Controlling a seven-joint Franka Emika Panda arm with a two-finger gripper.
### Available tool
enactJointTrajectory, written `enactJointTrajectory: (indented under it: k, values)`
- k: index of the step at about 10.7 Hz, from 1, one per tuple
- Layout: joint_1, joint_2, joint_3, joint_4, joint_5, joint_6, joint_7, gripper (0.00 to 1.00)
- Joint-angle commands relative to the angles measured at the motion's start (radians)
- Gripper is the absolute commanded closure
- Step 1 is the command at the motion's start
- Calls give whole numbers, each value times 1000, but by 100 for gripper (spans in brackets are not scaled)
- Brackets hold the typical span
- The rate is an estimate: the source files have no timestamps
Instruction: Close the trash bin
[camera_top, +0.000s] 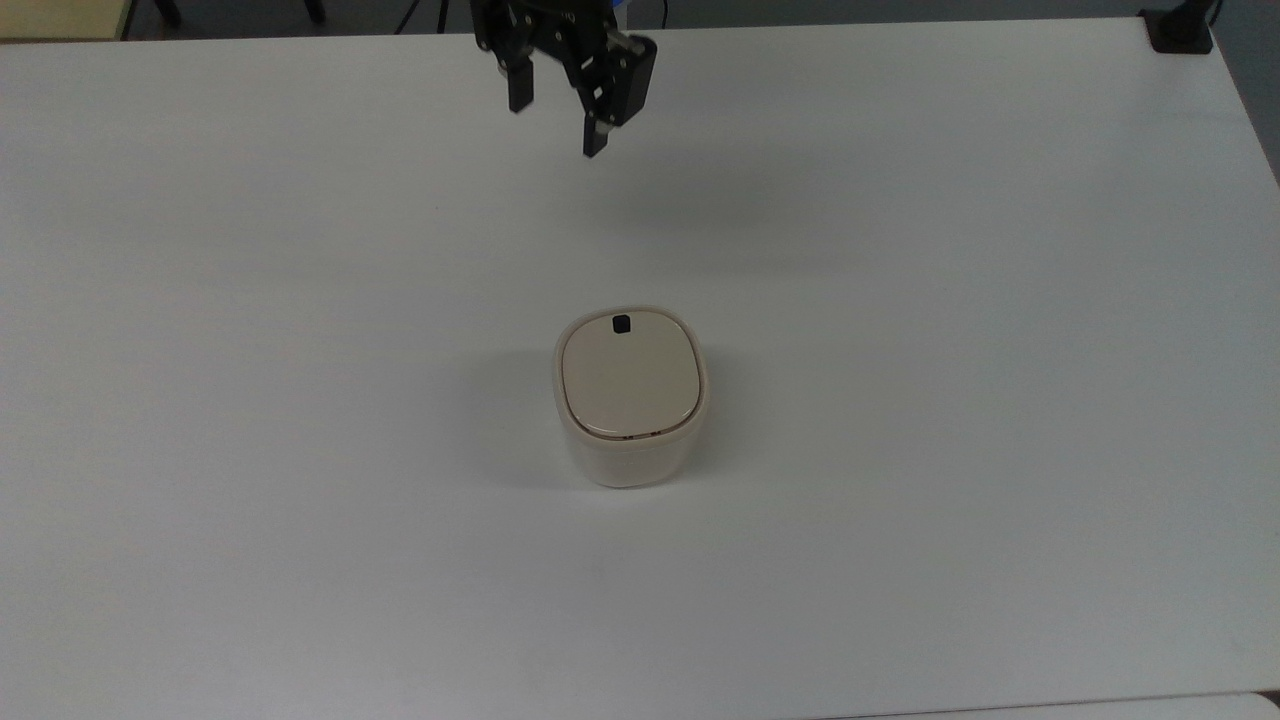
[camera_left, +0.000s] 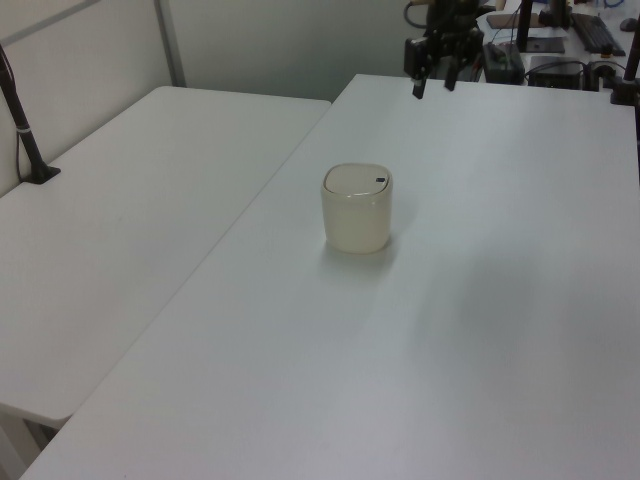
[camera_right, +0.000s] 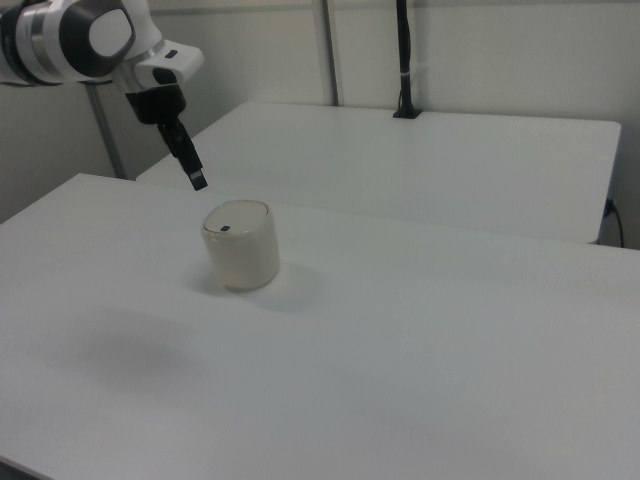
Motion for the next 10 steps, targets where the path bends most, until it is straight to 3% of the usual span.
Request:
enactJointTrajectory:
  k: [1, 3, 6, 7, 10]
  values:
    - [-45, -101, 8, -51, 76, -126, -270, 0]
    - [-52, -140, 5, -97, 86, -140, -471, 0]
    - [-110, -134, 5, -92, 95, -141, -797, 0]
    - [-121, -127, 1, -88, 98, -140, -859, 0]
    - [-105, -124, -44, -62, 104, -137, -860, 0]
